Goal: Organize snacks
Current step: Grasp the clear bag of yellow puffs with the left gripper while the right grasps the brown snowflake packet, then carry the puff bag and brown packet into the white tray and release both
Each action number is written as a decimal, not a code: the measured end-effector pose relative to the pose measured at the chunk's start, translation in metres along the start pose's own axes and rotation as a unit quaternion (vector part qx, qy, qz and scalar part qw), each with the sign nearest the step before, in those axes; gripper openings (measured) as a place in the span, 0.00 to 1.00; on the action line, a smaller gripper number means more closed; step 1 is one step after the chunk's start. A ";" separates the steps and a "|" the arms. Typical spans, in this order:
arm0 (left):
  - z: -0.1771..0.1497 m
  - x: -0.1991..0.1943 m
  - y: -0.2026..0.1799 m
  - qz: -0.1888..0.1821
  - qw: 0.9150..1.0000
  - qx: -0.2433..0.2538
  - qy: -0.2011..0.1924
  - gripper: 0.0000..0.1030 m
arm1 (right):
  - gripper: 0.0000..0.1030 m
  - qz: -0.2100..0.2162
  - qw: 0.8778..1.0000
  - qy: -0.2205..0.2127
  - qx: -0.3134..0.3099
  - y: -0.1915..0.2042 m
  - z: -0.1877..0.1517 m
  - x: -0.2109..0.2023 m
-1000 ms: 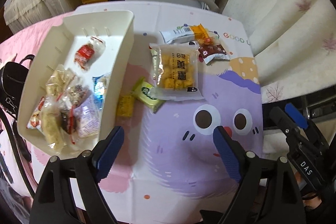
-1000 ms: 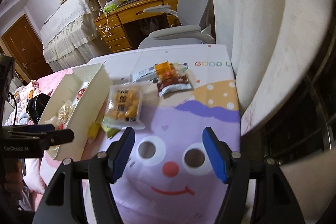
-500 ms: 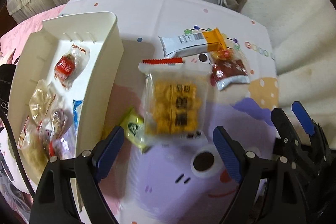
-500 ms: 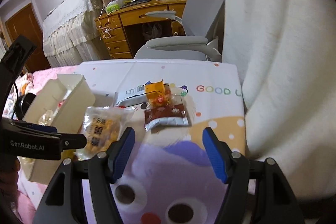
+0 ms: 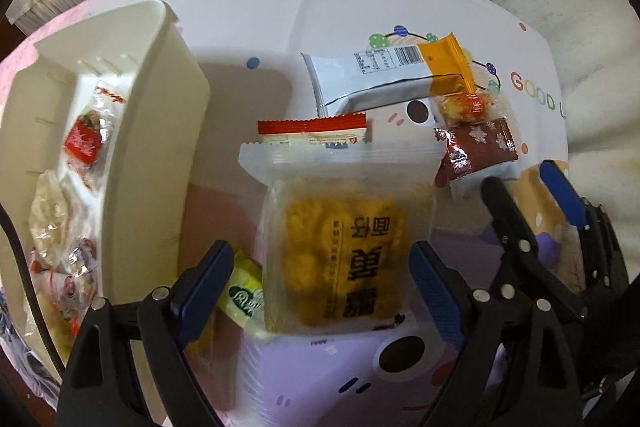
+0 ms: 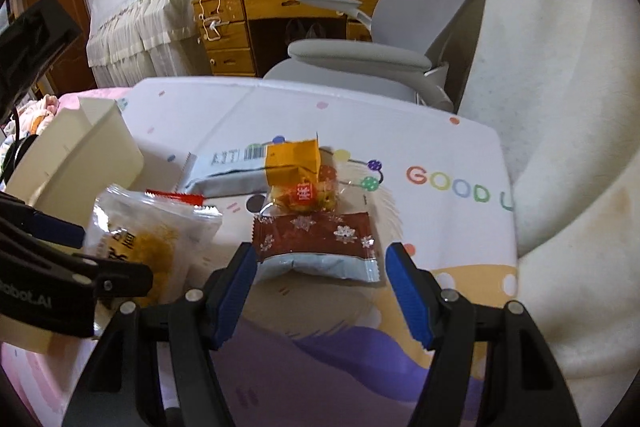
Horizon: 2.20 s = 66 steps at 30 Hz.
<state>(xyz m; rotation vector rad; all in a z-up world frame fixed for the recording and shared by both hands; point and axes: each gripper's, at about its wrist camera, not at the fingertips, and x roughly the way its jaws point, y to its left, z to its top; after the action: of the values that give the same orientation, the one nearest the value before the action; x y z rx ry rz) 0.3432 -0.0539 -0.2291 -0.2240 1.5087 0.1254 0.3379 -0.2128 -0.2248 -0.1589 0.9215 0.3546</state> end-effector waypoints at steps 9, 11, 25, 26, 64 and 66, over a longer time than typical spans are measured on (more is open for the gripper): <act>0.012 0.020 0.004 -0.037 0.999 -0.001 0.022 0.86 | 0.65 0.004 1.000 0.022 -0.008 0.007 0.000 0.028; 0.012 0.025 0.007 -0.044 0.999 -0.006 0.030 0.86 | 0.65 0.002 1.000 0.015 -0.007 0.008 0.000 0.029; 0.013 0.034 0.012 -0.077 0.997 -0.016 0.028 0.66 | 0.52 -0.009 0.999 0.025 -0.025 0.007 -0.001 0.033; 0.013 0.034 0.013 -0.078 0.996 -0.019 0.027 0.65 | 0.50 -0.009 0.999 0.026 -0.030 0.007 -0.001 0.033; -0.147 -0.083 0.014 -0.041 0.999 -0.011 -0.016 0.48 | 0.24 0.030 0.998 0.054 -0.028 0.030 -0.082 -0.112; -0.158 -0.093 0.018 -0.046 0.999 -0.010 -0.024 0.48 | 0.24 0.038 0.998 0.052 -0.019 0.033 -0.089 -0.122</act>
<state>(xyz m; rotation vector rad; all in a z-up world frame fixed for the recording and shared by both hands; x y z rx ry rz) 0.1796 -0.0662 -0.1452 -0.3047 1.4471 0.0722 0.1919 -0.2351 -0.1794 -0.1795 1.0262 0.4384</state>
